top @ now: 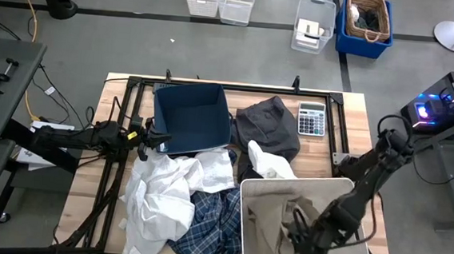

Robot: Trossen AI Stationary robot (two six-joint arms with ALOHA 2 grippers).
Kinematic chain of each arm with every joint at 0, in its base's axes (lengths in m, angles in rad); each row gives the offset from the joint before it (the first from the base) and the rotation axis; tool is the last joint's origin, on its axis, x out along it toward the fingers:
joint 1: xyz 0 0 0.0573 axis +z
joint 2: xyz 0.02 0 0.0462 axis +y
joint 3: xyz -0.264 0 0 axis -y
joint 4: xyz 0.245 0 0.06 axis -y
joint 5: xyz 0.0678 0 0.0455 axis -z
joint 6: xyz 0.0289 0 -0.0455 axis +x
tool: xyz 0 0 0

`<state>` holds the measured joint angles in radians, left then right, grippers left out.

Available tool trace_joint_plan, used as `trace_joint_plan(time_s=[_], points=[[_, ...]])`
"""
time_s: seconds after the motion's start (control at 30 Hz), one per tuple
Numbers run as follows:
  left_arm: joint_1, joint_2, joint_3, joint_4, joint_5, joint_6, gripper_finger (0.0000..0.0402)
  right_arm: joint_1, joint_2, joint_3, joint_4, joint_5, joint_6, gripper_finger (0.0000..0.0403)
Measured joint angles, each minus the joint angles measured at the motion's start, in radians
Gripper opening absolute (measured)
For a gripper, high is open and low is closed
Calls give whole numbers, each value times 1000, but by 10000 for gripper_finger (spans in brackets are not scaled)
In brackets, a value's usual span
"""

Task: Sort clothes
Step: Put the brown pants into the white laundry bin, then put the gray shorts into the blue laundry bin

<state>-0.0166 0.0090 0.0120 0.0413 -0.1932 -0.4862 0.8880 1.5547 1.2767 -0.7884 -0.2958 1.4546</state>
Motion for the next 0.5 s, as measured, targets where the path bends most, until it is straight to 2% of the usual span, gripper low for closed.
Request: trace_joint_plan(time_s=[0.2, 0.37, 0.43, 0.5], points=[[0, 0, 0, 0, 0, 0, 1, 33, -21, 74, -109, 52, -80, 167], [0, 0, 0, 0, 0, 0, 1, -8, -25, 239, -296, 77, -211, 228], [0, 0, 0, 0, 0, 0, 1, -46, -25, 338, -408, 151, -274, 237], [0, 0, 0, 0, 0, 0, 1, -98, -27, 449, -540, 302, -330, 239]])
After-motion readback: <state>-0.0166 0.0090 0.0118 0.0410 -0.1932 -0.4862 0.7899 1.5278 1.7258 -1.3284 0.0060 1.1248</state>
